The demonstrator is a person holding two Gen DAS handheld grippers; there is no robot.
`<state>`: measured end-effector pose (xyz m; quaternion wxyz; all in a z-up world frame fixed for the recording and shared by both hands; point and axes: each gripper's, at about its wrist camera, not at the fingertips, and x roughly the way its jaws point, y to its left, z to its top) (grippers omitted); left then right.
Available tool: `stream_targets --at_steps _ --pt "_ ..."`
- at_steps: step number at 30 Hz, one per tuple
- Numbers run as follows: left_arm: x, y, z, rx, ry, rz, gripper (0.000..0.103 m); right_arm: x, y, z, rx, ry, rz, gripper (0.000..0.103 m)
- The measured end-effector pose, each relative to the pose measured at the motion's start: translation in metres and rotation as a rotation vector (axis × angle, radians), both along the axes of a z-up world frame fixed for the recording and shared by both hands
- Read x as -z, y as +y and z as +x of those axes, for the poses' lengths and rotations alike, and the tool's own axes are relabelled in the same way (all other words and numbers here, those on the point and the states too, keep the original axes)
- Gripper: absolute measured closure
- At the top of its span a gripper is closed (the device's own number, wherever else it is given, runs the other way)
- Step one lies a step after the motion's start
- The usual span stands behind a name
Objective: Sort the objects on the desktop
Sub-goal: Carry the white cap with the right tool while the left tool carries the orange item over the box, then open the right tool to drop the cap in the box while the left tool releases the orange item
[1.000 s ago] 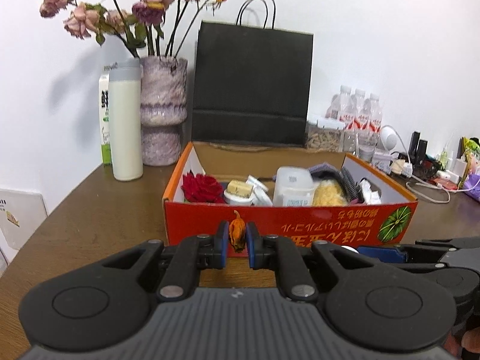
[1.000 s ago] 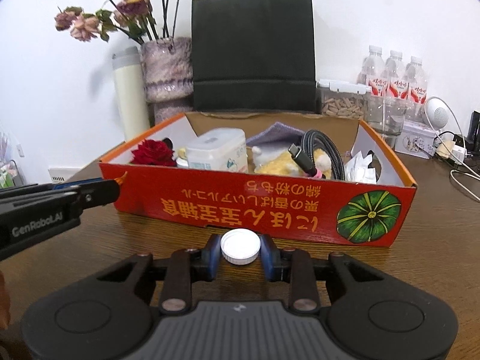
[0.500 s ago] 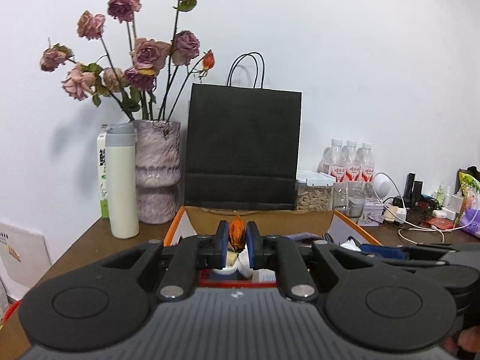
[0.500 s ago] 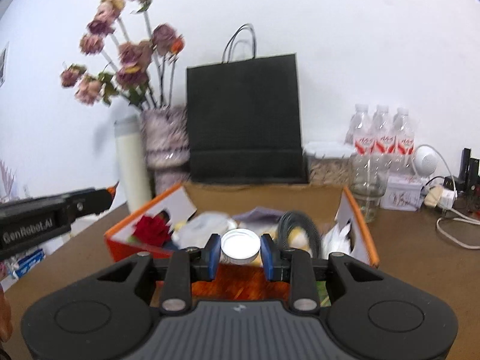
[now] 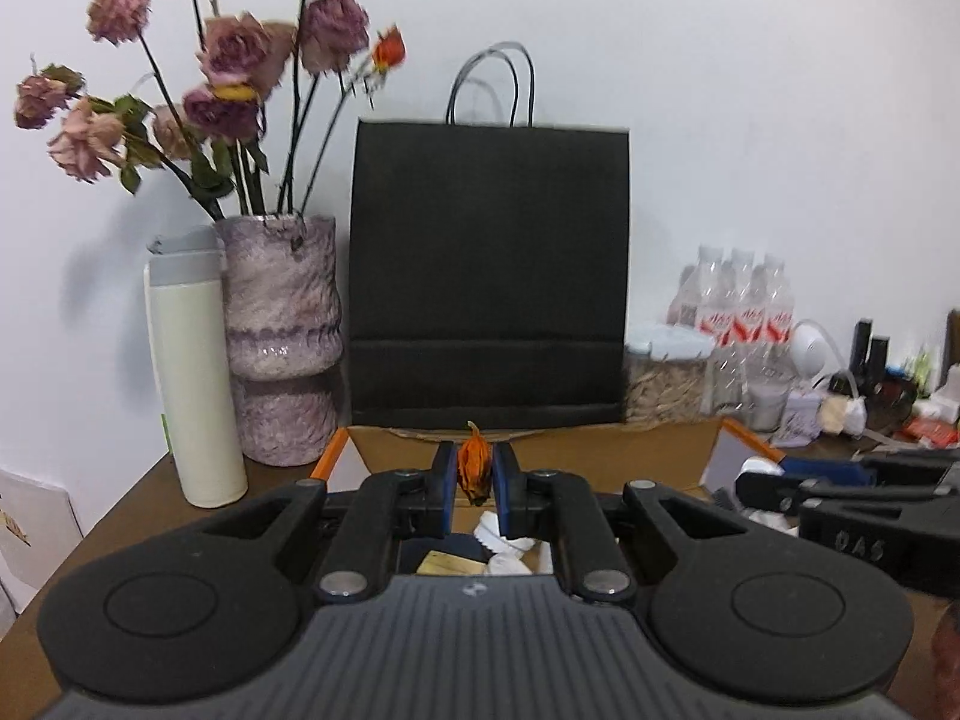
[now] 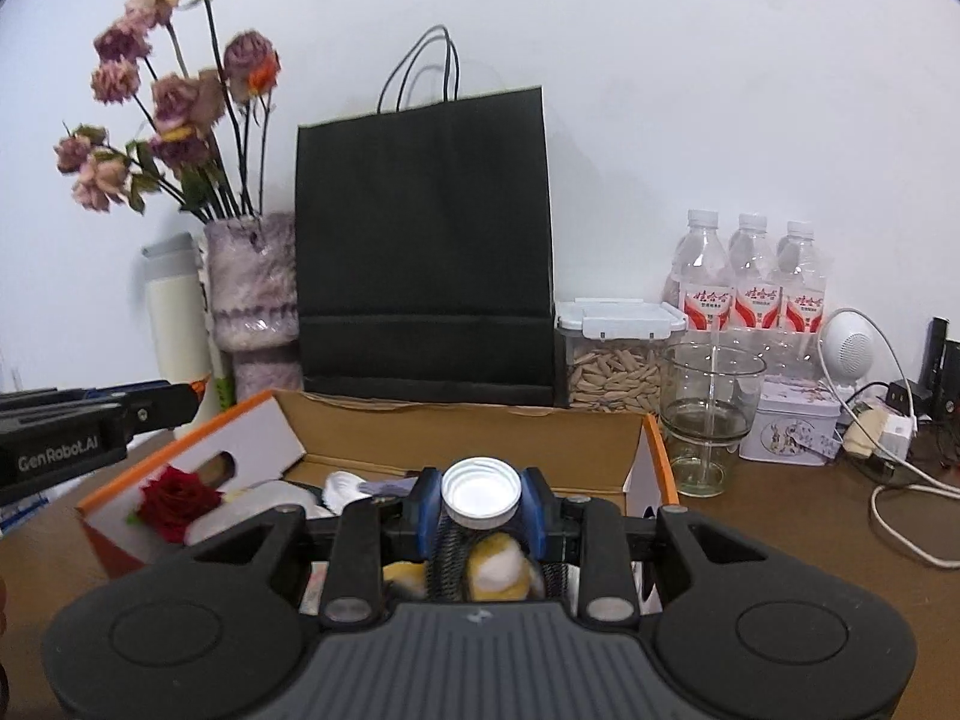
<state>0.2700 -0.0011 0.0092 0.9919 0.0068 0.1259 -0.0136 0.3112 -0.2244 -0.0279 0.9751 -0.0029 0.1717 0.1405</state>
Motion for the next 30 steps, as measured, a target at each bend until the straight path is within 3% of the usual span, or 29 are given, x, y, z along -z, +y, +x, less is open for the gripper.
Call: stream_targets --at_steps 5,7,8,9,10,11,13,16,22,30 --pt "0.011 0.002 0.018 0.001 0.021 0.017 0.086 0.009 0.000 0.021 -0.003 0.016 -0.015 0.076" --pt "0.013 0.004 0.020 -0.004 0.021 0.007 0.066 0.011 0.000 0.025 -0.001 0.015 -0.014 0.074" --pt "0.013 0.006 0.019 -0.006 0.017 -0.007 0.040 0.011 -0.001 0.025 0.002 0.011 -0.011 0.071" --pt "0.013 0.009 0.018 -0.006 0.013 -0.030 0.016 0.011 -0.001 0.025 0.005 0.011 -0.009 0.054" --pt "0.012 0.011 0.017 0.000 0.010 -0.060 0.008 0.012 -0.002 0.025 0.010 0.009 -0.002 0.032" --pt "0.011 0.015 0.015 0.005 0.002 -0.094 0.000 0.012 -0.002 0.023 0.014 0.001 0.001 0.025" --pt "0.009 0.019 0.012 0.004 -0.020 -0.145 0.000 0.010 -0.001 0.019 0.016 -0.022 -0.008 0.017" --pt "0.010 0.016 0.014 -0.012 -0.010 -0.114 0.000 0.011 0.003 0.015 0.001 -0.030 -0.023 0.003" --pt "0.017 0.008 0.015 -0.004 0.017 -0.052 0.000 0.014 0.008 0.008 0.009 -0.042 -0.055 0.002" --pt "0.016 0.007 -0.005 -0.031 -0.003 -0.052 0.000 0.017 0.009 -0.004 0.025 -0.040 -0.068 0.001"
